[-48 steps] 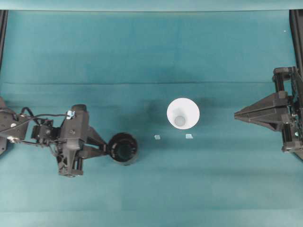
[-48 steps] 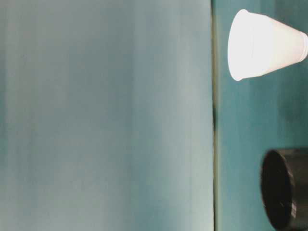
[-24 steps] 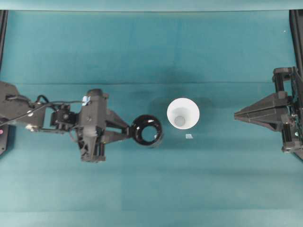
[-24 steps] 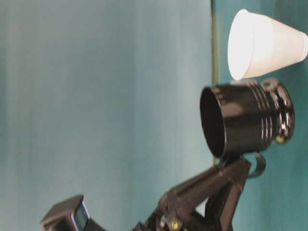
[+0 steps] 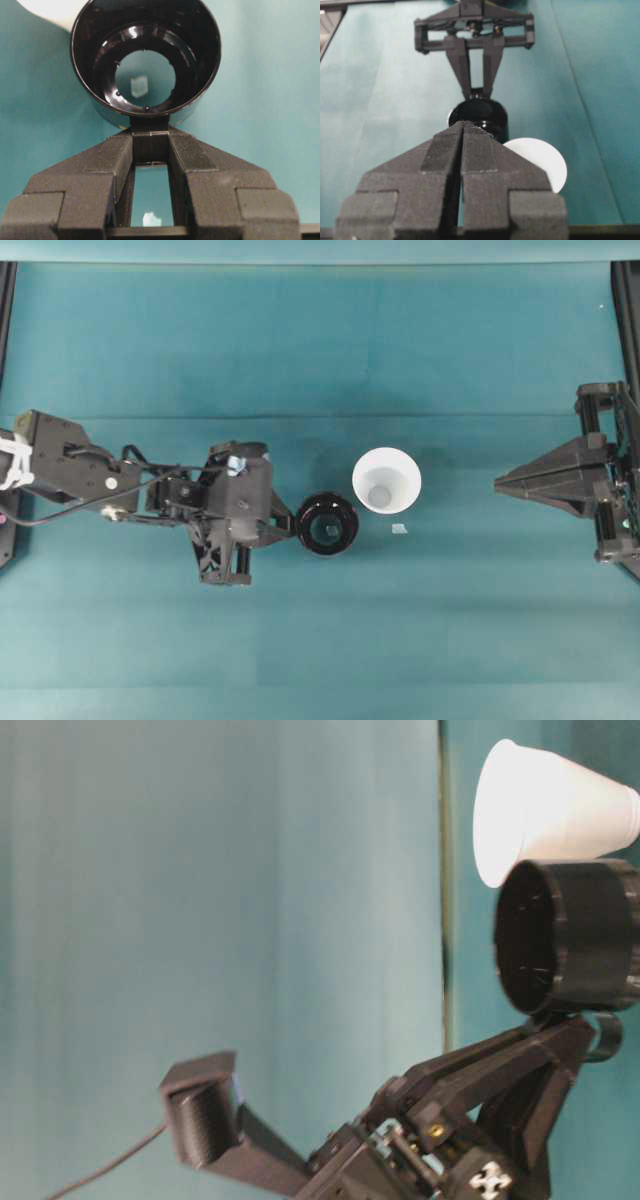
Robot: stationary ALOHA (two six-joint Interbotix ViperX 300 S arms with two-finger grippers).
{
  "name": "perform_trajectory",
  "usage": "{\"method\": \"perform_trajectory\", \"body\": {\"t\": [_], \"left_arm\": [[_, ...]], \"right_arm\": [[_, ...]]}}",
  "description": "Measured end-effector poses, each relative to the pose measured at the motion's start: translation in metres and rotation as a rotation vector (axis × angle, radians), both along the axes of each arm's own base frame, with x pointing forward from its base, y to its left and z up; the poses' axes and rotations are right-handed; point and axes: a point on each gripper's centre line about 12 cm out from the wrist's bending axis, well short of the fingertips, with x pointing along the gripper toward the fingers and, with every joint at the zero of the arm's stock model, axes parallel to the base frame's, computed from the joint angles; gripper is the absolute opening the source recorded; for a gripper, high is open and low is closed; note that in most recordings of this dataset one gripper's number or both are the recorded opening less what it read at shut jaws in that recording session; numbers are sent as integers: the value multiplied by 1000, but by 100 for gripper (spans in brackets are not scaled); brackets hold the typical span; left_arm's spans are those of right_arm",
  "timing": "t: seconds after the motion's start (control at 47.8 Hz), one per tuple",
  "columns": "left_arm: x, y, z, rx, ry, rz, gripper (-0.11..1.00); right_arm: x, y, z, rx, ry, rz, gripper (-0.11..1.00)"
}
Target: Put the paper cup into the moved cup holder.
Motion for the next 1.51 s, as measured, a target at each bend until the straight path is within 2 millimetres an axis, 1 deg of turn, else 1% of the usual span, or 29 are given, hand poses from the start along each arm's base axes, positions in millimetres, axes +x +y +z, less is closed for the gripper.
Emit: {"method": "perform_trajectory", "body": {"t": [0.251, 0.586, 0.941, 1.506], "left_arm": [[3, 11, -1, -1, 6, 30, 19], [4, 10, -6, -3, 20, 31, 19], [6, 5, -11, -6, 31, 18, 19], [8, 6, -12, -6, 31, 23, 19]], "right_arm": [[0, -1, 0, 0, 0, -3, -4], [0, -1, 0, 2, -2, -5, -4], [0, -1, 0, 0, 0, -5, -4], [0, -1, 0, 1, 0, -5, -4]]}}
